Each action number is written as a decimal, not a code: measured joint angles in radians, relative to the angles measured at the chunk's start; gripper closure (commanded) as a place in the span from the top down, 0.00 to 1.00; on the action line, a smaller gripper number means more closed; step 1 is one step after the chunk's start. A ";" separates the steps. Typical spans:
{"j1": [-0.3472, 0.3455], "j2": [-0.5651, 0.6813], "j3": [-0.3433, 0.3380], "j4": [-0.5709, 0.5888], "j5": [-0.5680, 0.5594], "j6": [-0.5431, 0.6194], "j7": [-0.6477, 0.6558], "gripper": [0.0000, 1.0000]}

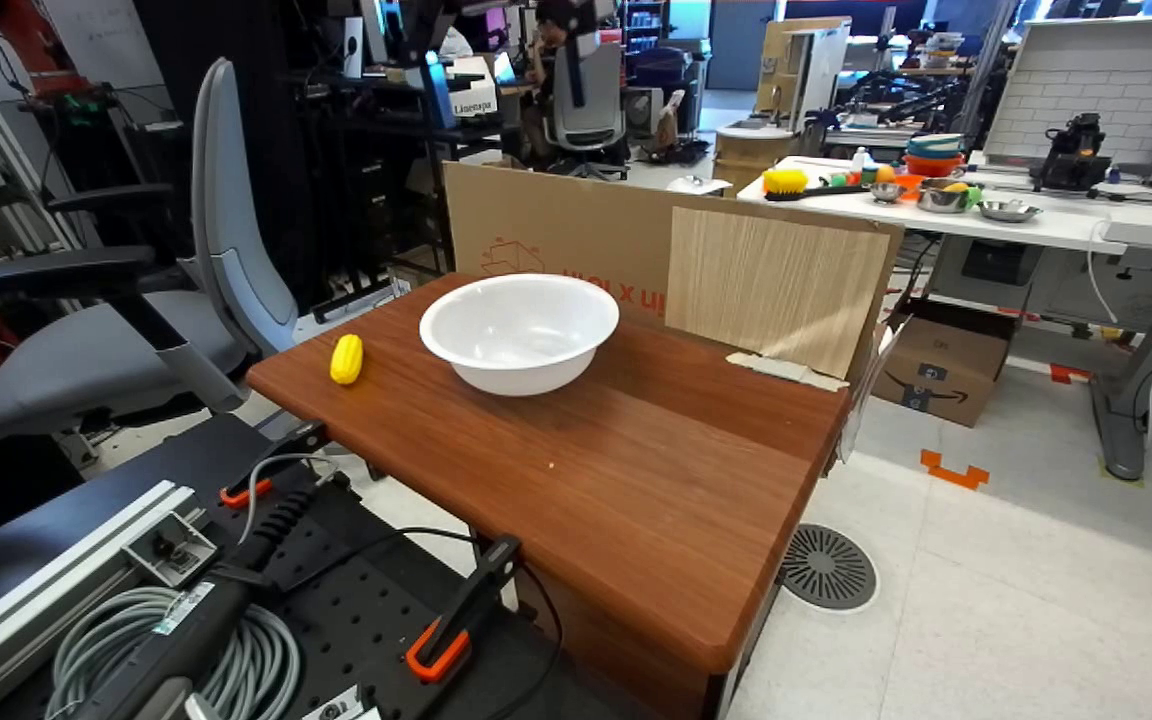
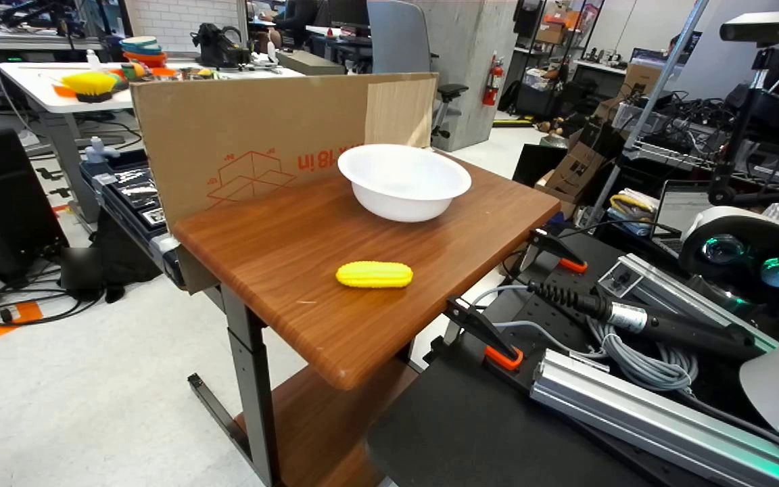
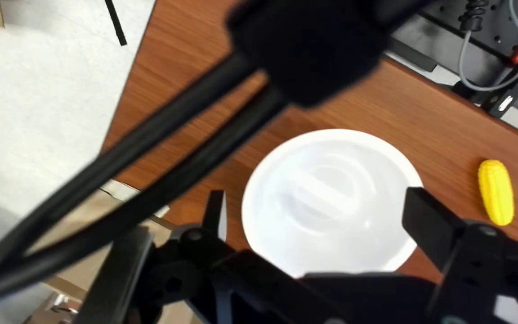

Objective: Place the yellow object inside the white basin

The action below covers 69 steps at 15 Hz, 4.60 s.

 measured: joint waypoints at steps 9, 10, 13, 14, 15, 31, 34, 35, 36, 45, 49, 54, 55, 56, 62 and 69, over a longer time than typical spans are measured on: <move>0.118 0.207 0.185 0.001 -0.029 0.036 -0.145 1.00; 0.126 0.222 0.203 0.001 -0.036 0.038 -0.153 1.00; 0.143 0.261 0.250 -0.009 -0.041 0.074 -0.156 1.00; 0.147 0.269 0.261 -0.016 -0.041 0.096 -0.155 1.00; 0.149 0.275 0.270 -0.027 -0.041 0.127 -0.153 1.00; 0.149 0.327 0.313 -0.208 0.127 0.577 0.093 1.00; 0.149 0.376 0.312 -0.204 0.070 0.634 0.169 1.00; 0.149 0.393 0.309 -0.197 0.040 0.648 0.198 1.00; 0.149 0.412 0.303 -0.187 0.004 0.664 0.231 1.00; 0.203 0.559 0.197 -0.104 -0.241 0.815 0.416 1.00; 0.259 0.583 0.150 -0.102 -0.281 0.823 0.475 0.99; 0.277 0.588 0.133 -0.134 -0.282 0.863 0.497 1.00; 0.277 0.592 0.124 -0.151 -0.284 0.885 0.497 1.00; 0.277 0.596 0.114 -0.169 -0.285 0.906 0.497 1.00; 0.278 0.608 0.072 -0.209 -0.278 0.962 0.510 0.42; 0.280 0.607 0.095 -0.160 -0.278 0.954 0.542 0.08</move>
